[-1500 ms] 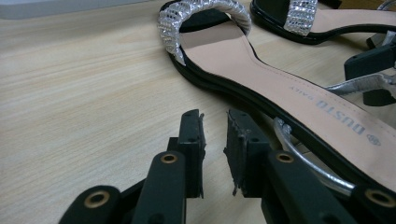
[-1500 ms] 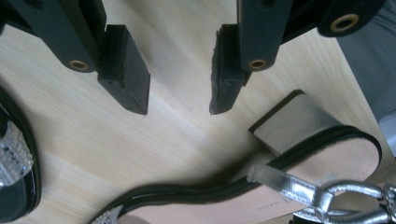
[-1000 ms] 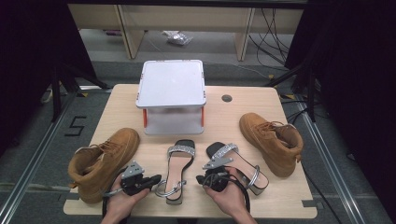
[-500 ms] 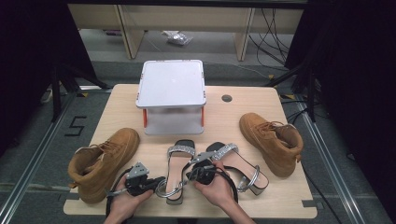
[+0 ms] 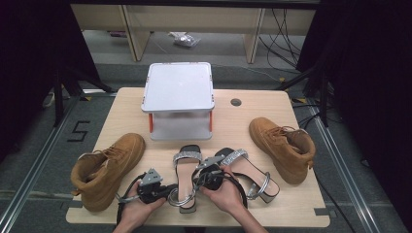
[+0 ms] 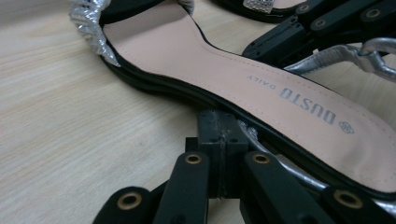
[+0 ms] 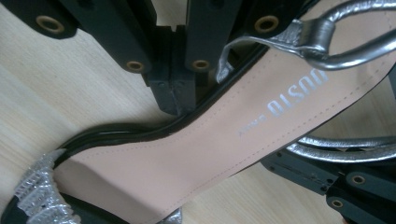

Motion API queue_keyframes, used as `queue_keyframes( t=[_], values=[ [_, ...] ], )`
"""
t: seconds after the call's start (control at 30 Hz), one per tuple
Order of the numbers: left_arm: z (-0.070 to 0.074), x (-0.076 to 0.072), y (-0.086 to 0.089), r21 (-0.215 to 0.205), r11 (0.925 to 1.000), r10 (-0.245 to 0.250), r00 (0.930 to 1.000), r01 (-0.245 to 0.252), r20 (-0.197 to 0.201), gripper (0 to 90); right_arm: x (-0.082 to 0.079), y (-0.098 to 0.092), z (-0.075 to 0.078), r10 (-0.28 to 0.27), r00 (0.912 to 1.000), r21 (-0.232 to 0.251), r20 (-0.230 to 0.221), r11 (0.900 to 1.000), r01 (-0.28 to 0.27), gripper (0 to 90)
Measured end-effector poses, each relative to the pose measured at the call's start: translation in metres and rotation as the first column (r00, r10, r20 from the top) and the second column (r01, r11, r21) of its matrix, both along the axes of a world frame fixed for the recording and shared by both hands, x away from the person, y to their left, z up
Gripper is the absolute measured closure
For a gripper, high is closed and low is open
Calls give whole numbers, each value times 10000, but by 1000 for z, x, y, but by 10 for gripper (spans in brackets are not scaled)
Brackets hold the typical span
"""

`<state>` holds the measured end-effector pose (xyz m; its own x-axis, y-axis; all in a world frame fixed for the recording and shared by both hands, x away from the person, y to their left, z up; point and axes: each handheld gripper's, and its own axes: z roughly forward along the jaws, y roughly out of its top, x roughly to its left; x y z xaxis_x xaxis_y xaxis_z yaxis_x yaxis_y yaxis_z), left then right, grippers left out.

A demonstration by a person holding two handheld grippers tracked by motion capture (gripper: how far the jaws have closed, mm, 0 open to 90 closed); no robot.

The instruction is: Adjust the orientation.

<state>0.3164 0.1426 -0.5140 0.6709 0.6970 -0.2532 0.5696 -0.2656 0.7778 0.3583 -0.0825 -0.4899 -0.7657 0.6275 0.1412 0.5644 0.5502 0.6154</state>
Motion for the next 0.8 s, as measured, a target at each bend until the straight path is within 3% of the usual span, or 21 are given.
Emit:
queue_keyframes(
  t=[0.1, 0.23, 0.27, 0.3, 0.37, 0.4, 0.43, 0.5, 0.53, 0.63, 0.8],
  values=[
    [-1, -1, -4, -82, 10000, 2, 10000, -2, 1, 893, 1, -3, 0, -167, 9997, 25, -174, 9999, 168, 900],
    [-1, 0, -10, -150, 9997, -174, 9998, 174, 13, 893, 3, -7, 0, -124, 9999, -42, 49, 9999, 125, 900],
    [-1, 0, -11, -134, 9997, -227, 9997, 227, 14, 893, 2, -7, 0, -341, 9993, -22, -141, 9994, 341, 900],
    [-2, -1, -12, -145, 9998, -163, 9999, 164, 36, 893, 4, -9, -1, -192, 9998, -140, 94, 9997, 194, 900],
    [-3, -1, -14, -269, 9994, -224, 9997, 225, 65, 892, 3, -11, 1, -308, 9995, 28, -85, 9995, 308, 900],
    [-4, -1, -14, -303, 9993, -218, 9996, 223, 159, 893, 3, -11, 1, -399, 9992, 121, 2, 9991, 399, 894],
    [-5, -1, -14, -308, 9990, -307, 9993, 314, 229, 892, 4, -12, 1, -367, 9992, -105, 184, 9993, 369, 868],
    [-4, -2, -13, -286, 9993, -250, 9993, 258, 272, 891, 3, -14, 3, -675, 9977, 19, 93, 9977, 675, 822],
    [-2, -3, -11, -217, 9993, -290, 9990, 298, 344, 887, 4, -15, 2, -666, 9971, 100, 381, 9978, 663, 792],
    [11, -5, 2, 107, 9999, 35, 9971, -44, 760, 874, 0, -20, 11, -944, 9951, 268, 279, 9952, 937, 720],
    [36, -2, 25, -208, 9973, 721, 9862, -698, 1489, 861, -3, -25, 23, -1474, 9880, 851, 462, 9860, 1431, 598]
  ],
)
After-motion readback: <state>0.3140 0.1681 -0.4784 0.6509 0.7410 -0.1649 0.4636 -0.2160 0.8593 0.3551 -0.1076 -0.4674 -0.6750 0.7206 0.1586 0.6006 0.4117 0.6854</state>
